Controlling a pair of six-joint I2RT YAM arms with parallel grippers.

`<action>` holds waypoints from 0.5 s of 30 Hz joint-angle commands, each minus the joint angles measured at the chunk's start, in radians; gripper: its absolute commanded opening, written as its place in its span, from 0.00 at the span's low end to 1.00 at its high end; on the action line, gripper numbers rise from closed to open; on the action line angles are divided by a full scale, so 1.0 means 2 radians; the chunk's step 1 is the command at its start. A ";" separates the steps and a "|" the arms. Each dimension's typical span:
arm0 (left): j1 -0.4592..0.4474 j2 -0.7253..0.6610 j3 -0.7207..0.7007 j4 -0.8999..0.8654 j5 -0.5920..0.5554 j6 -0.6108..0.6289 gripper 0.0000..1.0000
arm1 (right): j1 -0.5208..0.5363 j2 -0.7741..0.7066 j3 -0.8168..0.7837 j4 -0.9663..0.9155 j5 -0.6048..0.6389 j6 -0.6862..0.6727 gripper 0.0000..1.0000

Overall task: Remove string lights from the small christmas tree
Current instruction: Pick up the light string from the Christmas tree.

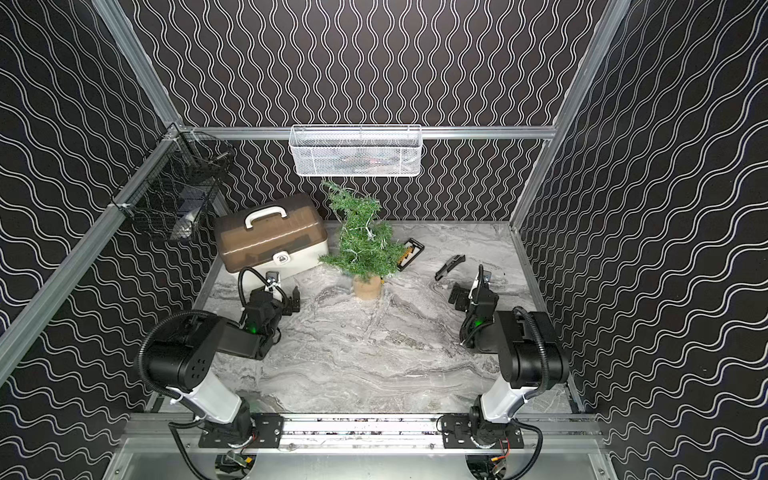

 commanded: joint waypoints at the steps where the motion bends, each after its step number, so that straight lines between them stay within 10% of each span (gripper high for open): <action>1: 0.002 -0.002 0.001 0.007 0.008 -0.003 0.99 | 0.000 -0.002 0.001 0.008 -0.002 0.001 1.00; 15: 0.003 0.000 0.001 0.010 0.009 -0.002 0.99 | 0.000 -0.002 0.001 0.009 -0.002 0.000 1.00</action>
